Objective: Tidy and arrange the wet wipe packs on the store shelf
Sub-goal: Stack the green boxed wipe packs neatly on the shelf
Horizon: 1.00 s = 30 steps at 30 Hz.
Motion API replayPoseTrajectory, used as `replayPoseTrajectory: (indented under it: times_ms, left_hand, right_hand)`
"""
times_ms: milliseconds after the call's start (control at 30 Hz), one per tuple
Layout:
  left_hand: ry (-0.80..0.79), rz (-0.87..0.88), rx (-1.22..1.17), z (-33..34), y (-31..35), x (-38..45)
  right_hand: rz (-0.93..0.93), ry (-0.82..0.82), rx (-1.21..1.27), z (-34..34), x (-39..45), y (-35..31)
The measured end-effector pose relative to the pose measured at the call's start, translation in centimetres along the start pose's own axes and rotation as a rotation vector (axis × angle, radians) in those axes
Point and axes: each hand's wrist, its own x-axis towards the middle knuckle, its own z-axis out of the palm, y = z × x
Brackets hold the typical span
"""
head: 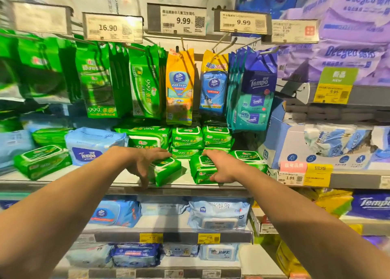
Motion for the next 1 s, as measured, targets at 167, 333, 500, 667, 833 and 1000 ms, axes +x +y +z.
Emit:
replayPoseTrajectory:
  times_ms: [167,333,500,667,833,1000]
  left_hand:
    - [0.149,0.012,-0.195,0.6,-0.8,0.7]
    - [0.268,0.001,-0.227,1.2,-0.3,1.6]
    - [0.337,-0.006,-0.184,1.3,1.5,2.9]
    - [0.351,0.023,-0.164,0.9,4.1,4.8]
    - [0.370,-0.010,-0.136,0.5,6.8,6.9]
    - [0.388,-0.058,-0.138,0.6,8.7,8.9]
  right_hand:
    - [0.013,0.159,0.027,-2.7,-1.2,0.9]
    - [0.010,0.242,-0.052,-5.4,-3.2,3.4]
    - [0.073,0.256,-0.158,-3.9,-4.2,6.2]
    - [0.198,0.250,-0.092,-3.8,-3.8,7.5]
    - [0.236,0.229,-0.156,-4.4,-2.8,7.1]
    - [0.241,0.252,-0.242,-3.8,-2.8,6.7]
